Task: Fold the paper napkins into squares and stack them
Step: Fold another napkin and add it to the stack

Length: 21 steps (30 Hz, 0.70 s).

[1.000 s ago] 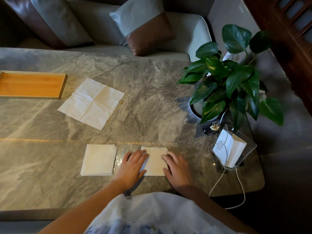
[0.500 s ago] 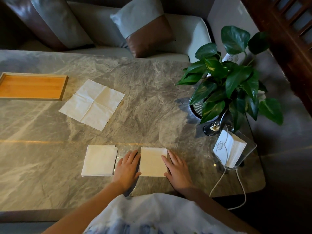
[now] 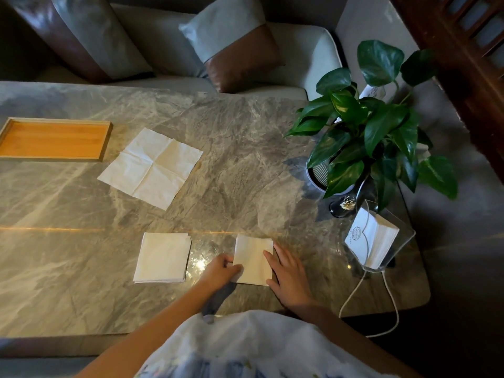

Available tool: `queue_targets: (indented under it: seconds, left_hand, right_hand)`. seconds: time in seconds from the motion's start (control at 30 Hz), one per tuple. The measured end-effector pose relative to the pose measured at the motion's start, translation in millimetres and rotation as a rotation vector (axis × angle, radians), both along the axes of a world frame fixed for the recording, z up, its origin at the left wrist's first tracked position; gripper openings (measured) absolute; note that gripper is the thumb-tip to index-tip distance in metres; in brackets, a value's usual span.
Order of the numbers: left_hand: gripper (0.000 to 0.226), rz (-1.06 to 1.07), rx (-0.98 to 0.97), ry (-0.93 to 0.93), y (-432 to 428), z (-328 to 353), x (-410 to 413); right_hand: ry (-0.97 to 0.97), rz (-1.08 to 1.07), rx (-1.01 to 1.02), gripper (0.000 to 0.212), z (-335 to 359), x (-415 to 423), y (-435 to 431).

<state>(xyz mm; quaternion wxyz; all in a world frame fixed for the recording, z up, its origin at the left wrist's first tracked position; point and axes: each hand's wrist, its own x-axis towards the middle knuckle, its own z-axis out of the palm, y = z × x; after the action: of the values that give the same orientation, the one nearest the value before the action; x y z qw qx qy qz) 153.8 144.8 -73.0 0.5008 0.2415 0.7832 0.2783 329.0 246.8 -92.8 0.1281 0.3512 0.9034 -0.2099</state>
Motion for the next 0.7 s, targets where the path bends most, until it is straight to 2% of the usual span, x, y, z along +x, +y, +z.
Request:
queue_targets:
  seconds: [0.17,0.3,0.43,0.6,0.7]
  left_hand:
    - [0.027,-0.026,0.048,0.0,7,3,5]
    - [0.019,0.055,0.071,-0.049,4,4,7]
    - [0.023,0.036,0.088,0.011,-7,-1,15]
    - [0.032,0.109,0.13,-0.029,-26,2,11]
    - [0.028,0.198,0.163,-0.095,-38,7,2]
  right_hand:
    - [0.015,-0.016,-0.031,0.071,4,4,-3]
    - [0.012,-0.029,-0.057,0.072,3,8,-8]
    - [0.04,-0.086,-0.085,0.07,0,14,-18]
    - [0.374,-0.309,-0.151,0.056,-3,14,-37]
    - [0.452,-0.501,-0.326,0.049,2,4,-43]
